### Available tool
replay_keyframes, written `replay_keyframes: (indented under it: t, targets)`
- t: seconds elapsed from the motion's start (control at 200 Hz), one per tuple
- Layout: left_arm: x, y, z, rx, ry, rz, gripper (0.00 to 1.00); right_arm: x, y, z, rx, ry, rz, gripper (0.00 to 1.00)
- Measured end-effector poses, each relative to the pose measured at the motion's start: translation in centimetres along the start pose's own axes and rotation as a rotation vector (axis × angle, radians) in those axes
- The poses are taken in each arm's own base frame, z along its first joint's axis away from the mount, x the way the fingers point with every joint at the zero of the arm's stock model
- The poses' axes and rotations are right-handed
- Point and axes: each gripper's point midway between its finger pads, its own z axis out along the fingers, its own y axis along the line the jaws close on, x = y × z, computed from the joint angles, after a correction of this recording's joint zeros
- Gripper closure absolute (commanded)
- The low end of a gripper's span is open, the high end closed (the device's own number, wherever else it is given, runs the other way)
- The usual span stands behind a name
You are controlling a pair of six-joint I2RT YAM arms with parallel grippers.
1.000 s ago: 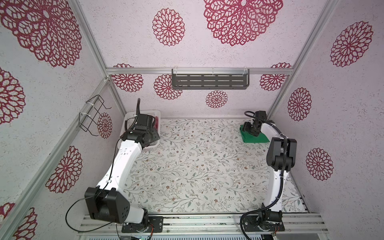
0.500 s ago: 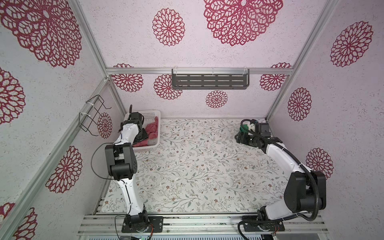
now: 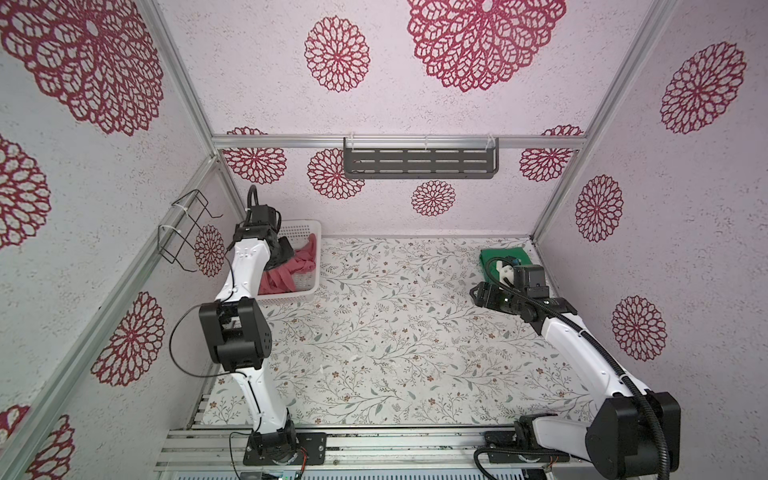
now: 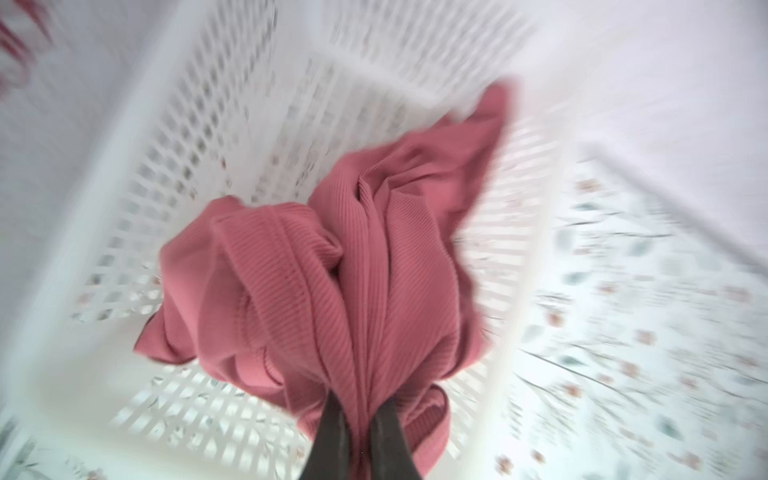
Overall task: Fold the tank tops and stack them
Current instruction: 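Lift the pink tank top out and drop it mid-table with the left gripper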
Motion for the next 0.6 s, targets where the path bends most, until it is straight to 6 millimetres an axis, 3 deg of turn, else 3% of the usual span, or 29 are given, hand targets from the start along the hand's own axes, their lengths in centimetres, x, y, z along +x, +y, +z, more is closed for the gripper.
replay_keyframes:
  t: [0.15, 0.26, 0.36, 0.415, 0.48, 0.535, 0.6]
  targets:
    - [-2.4, -6.9, -13.7, 0.186, -0.243, 0.11, 1.0, 0.1, -0.1, 0.8, -0.001, 0.014, 0.03, 0.26]
    - [-1.2, -11.8, -23.0, 0.362, -0.369, 0.199, 1.0, 0.0, -0.2, 1.2, -0.003, 0.011, 0.042, 0.27]
    - [0.5, -14.0, -28.7, 0.513, -0.419, 0.24, 1.0, -0.1, -0.3, 1.3, -0.002, 0.008, 0.053, 0.28]
    - [1.2, -14.2, -30.1, 0.571, -0.418, 0.237, 0.97, -0.2, -0.4, 1.3, 0.0, 0.006, 0.062, 0.28]
    - [2.3, -14.9, -29.8, 0.63, -0.381, 0.233, 0.92, -0.3, -0.5, 1.2, 0.002, 0.002, 0.072, 0.28]
    - [3.4, -15.6, -28.4, 0.659, -0.334, 0.229, 0.85, -0.4, -0.7, 1.2, 0.006, 0.0, 0.08, 0.28]
    - [5.1, -17.1, -24.8, 0.687, -0.245, 0.242, 0.65, -0.4, -0.9, 1.2, 0.016, -0.001, 0.082, 0.28]
